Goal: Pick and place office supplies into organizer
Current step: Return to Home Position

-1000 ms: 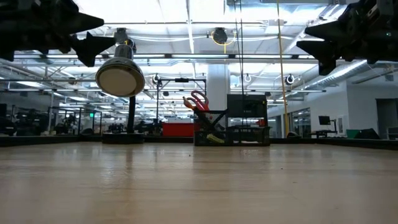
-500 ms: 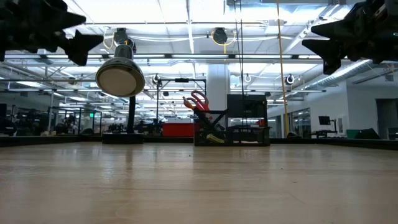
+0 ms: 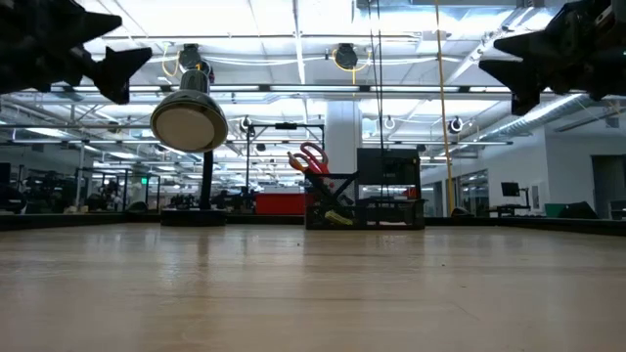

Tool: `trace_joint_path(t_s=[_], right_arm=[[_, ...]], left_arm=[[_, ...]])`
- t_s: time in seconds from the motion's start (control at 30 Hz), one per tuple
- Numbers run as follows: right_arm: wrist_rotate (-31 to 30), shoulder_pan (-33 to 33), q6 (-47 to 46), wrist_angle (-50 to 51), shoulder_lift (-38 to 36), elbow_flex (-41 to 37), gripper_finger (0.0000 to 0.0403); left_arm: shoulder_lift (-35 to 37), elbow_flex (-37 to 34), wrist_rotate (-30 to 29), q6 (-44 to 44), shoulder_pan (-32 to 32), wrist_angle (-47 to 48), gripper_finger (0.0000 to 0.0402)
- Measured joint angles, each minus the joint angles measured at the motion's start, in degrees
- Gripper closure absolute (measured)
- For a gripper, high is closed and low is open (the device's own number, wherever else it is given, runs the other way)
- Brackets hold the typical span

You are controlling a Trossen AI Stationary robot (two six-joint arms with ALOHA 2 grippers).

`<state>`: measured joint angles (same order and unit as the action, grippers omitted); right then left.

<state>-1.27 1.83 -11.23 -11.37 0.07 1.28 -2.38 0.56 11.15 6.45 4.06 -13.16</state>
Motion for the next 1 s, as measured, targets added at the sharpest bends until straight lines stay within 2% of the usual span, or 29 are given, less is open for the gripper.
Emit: trace_joint_path(t_s=[0.1,0.37,0.43,0.53,0.67,0.8,1.0], right_arm=[[-0.01,0.01,1.77,-2.49,-0.04,0.0,0.0233],[-0.06,0.01,3.51,-5.91,-0.04,-0.5,0.0233],[0.01,0.01,1.93,-2.38,-0.08,-0.48,0.0235],[2.48,0.01,-2.22,9.25,0.03,-0.48,0.0235],[2.52,-0.03,0.42,7.71,0.0,-0.47,0.0232],[-1.74,0.04,4.09,8.06,0.04,-0.46,0.023],[-1.47,0.01,4.23,8.91,0.46,-0.46,0.0231]], left_arm=[[1.36,0.02,2.23,-0.09,-0.03,0.67,0.0128],[2.17,0.02,2.26,-0.7,-0.03,1.41,0.0128],[2.17,0.02,2.22,-0.91,-0.03,2.21,0.0128],[2.13,0.02,1.85,-1.15,-0.03,5.09,0.0128],[2.13,0.02,1.26,-0.78,-0.03,3.39,0.0128],[2.13,0.02,-0.03,-1.44,-0.03,3.54,0.0128],[2.0,0.02,-1.18,-1.45,-0.03,4.98,0.0128]])
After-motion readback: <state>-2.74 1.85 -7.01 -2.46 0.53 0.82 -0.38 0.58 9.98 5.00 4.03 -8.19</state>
